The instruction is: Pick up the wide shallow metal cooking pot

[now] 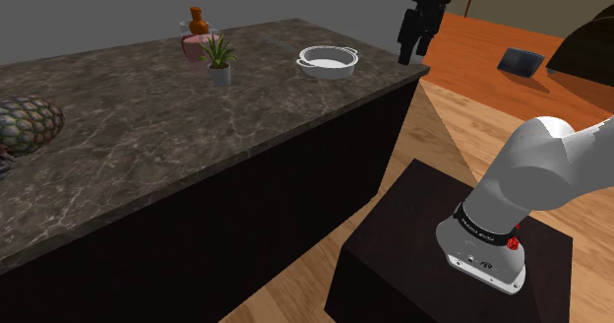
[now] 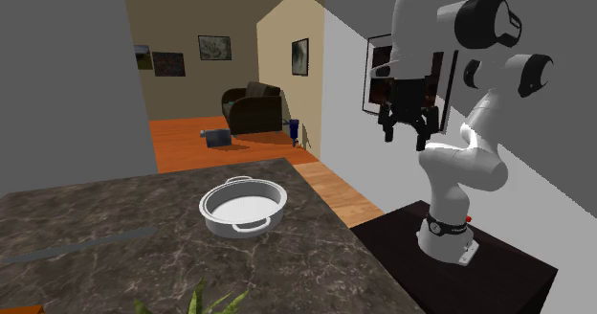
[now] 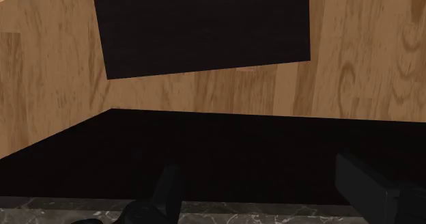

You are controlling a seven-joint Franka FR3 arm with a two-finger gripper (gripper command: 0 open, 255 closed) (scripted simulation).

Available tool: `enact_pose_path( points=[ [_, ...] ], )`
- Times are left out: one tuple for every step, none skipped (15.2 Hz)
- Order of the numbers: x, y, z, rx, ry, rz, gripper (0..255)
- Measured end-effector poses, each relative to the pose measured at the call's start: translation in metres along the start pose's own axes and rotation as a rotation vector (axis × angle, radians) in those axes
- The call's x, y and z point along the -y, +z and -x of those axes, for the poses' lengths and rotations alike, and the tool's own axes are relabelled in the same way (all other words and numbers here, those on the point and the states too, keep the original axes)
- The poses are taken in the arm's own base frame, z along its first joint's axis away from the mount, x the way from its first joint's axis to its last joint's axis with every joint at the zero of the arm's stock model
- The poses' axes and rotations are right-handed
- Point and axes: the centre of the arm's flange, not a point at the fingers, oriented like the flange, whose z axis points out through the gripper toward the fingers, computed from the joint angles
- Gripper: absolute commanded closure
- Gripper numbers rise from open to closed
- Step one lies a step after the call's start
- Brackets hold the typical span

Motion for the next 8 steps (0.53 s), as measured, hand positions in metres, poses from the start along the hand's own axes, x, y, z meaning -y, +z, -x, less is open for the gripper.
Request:
enact_pose_path(
  points=[
    [0.0, 0.0, 0.0, 0.0, 0.0, 0.0, 0],
    [-0.001, 0.001, -0.006, 0.0, -0.002, 0.0, 0],
    [-0.003, 0.003, -0.015, 0.001, -0.006, -0.001, 0],
    [-0.008, 0.007, -0.026, 0.002, -0.01, -0.002, 0],
    [-0.01, 0.011, -0.038, 0.003, -0.014, -0.003, 0],
    [-0.013, 0.012, -0.05, 0.003, -0.019, -0.004, 0],
    [-0.016, 0.015, -0.061, 0.004, -0.024, -0.005, 0],
    [-0.019, 0.018, -0.075, 0.004, -0.028, -0.006, 0]
  ],
)
